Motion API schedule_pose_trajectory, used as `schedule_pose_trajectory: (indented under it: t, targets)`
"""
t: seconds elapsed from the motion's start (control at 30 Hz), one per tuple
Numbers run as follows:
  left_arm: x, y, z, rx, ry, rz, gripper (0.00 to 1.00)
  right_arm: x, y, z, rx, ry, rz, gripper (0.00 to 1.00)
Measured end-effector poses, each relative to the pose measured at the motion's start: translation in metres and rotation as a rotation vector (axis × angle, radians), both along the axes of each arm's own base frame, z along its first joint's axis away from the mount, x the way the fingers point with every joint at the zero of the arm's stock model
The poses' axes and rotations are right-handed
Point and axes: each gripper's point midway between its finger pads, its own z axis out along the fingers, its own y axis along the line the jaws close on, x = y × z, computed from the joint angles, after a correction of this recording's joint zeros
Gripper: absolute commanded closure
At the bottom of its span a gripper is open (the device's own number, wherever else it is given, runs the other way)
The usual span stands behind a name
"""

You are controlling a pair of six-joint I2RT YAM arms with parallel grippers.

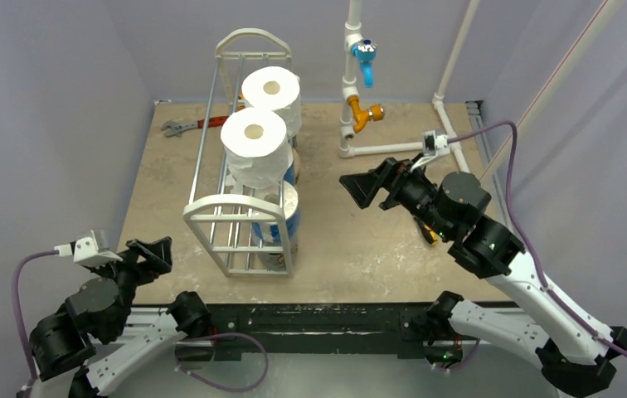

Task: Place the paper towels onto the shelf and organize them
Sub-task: Reset both arms

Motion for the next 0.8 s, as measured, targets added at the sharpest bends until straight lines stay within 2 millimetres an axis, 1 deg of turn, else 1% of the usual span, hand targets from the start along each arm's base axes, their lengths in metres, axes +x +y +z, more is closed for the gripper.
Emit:
schedule_pose_trajectory:
  t: [0.1,0.23,0.3,0.37,0.47,0.63,0.73,0.8]
  targets:
    - [0.001,0.011,-0.006,0.008,0.040,0.086,0.16,0.001,-0.023,-0.041,-0.023,0.020,-0.095,0.01]
    - [0.006,0.015,-0.011,0.051,0.107,0.179,0.14,0.002,-0.044,-0.088,-0.053,0.056,-0.184,0.01]
    - [0.009,0.015,-0.014,0.071,0.133,0.211,0.13,0.004,-0.049,-0.104,-0.064,0.075,-0.215,0.01]
    - [0.011,0.015,-0.015,0.084,0.155,0.245,0.11,0.007,-0.052,-0.115,-0.070,0.094,-0.244,0.01]
    - [0.012,0.018,-0.017,0.091,0.181,0.302,0.10,0.012,-0.055,-0.124,-0.069,0.115,-0.281,0.01]
    - [0.012,0.023,-0.014,0.045,0.180,0.367,0.09,0.016,-0.056,-0.150,-0.094,0.153,-0.309,0.01]
    - [0.011,0.025,-0.014,0.013,0.169,0.390,0.05,0.015,-0.057,-0.162,-0.108,0.165,-0.313,0.01]
    - [0.011,0.026,-0.014,0.001,0.165,0.399,0.02,0.015,-0.058,-0.164,-0.111,0.168,-0.314,0.01]
